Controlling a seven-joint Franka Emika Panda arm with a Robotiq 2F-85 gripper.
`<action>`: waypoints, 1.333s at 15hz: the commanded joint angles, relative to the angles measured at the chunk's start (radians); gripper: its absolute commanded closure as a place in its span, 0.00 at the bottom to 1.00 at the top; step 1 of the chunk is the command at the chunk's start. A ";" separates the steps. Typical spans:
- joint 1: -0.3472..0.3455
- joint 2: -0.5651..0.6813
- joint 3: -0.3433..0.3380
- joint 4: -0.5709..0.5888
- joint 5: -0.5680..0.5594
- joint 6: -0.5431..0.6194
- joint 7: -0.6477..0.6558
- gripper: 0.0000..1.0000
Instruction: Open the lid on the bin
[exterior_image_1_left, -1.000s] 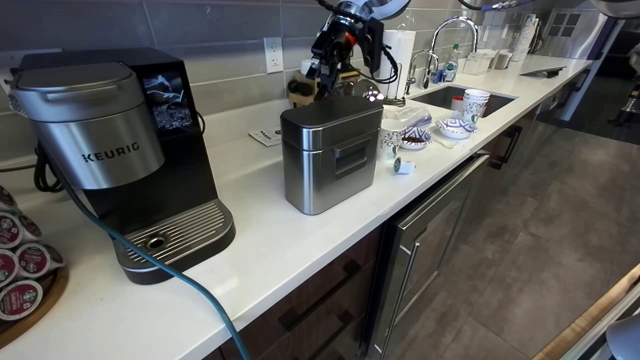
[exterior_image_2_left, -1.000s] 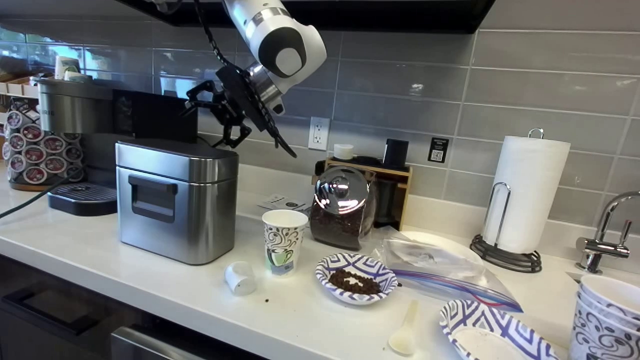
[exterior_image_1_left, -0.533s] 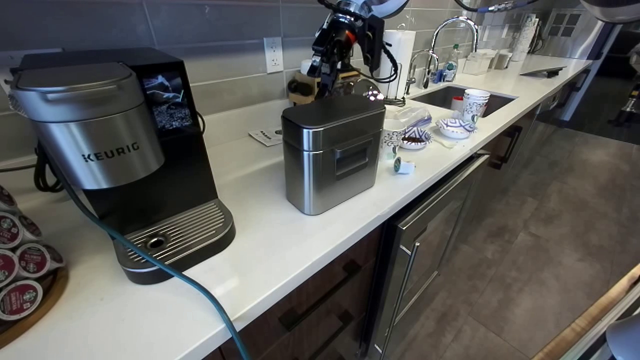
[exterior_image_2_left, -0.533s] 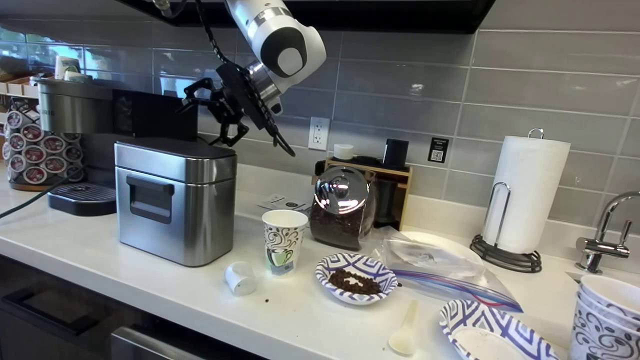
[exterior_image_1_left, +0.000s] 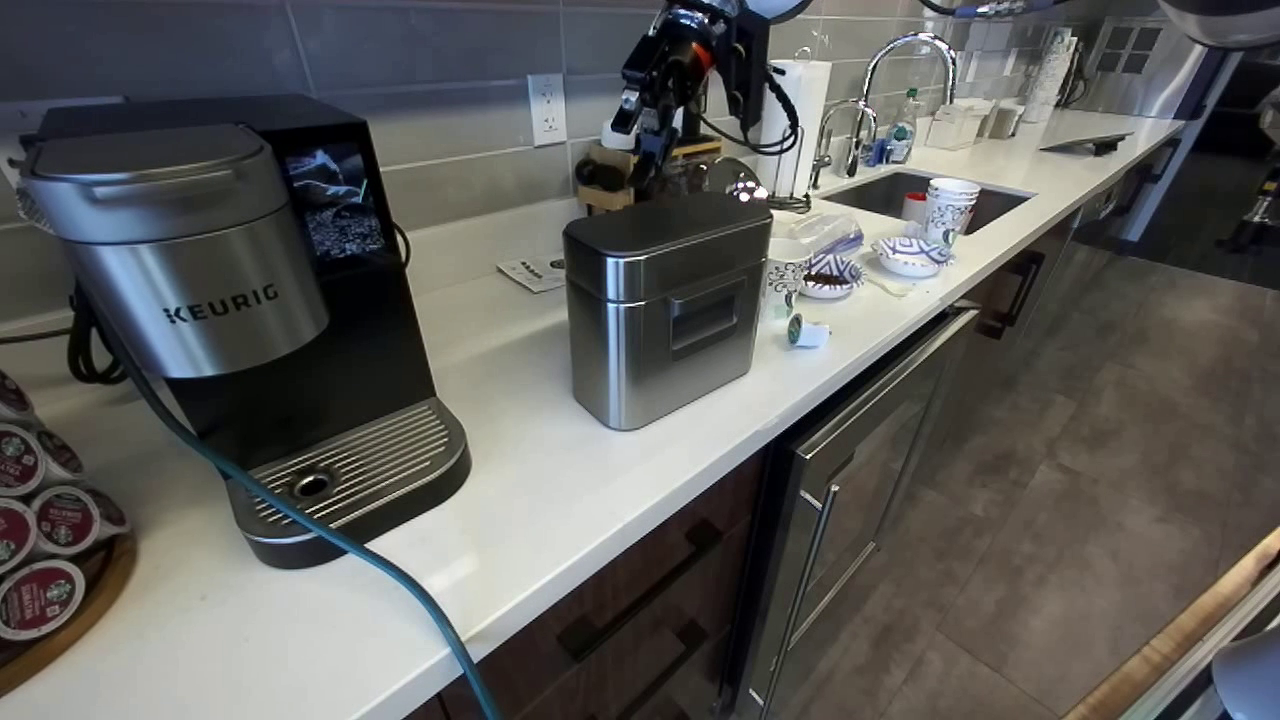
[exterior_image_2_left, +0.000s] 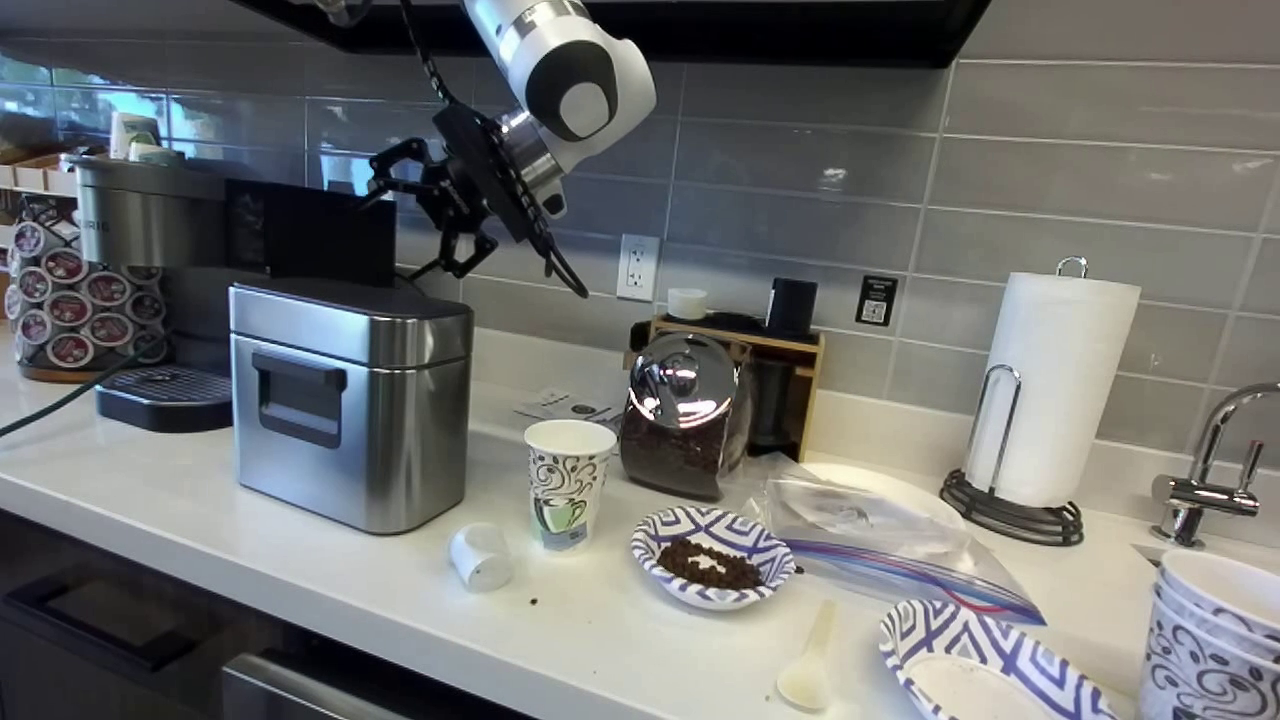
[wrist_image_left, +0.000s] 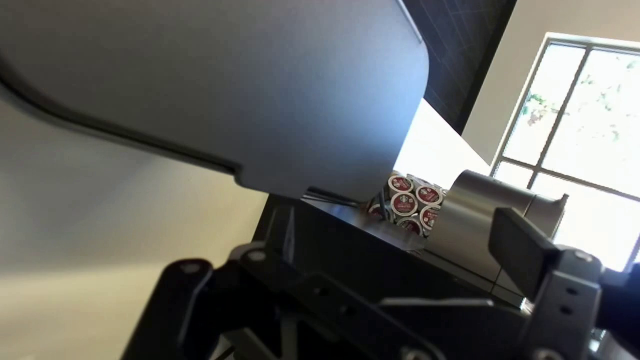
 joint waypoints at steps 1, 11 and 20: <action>-0.010 0.012 0.021 0.055 0.031 -0.039 0.054 0.00; 0.028 0.027 0.002 0.079 -0.093 -0.011 -0.037 0.00; 0.046 0.039 0.004 0.073 -0.167 0.026 -0.134 0.00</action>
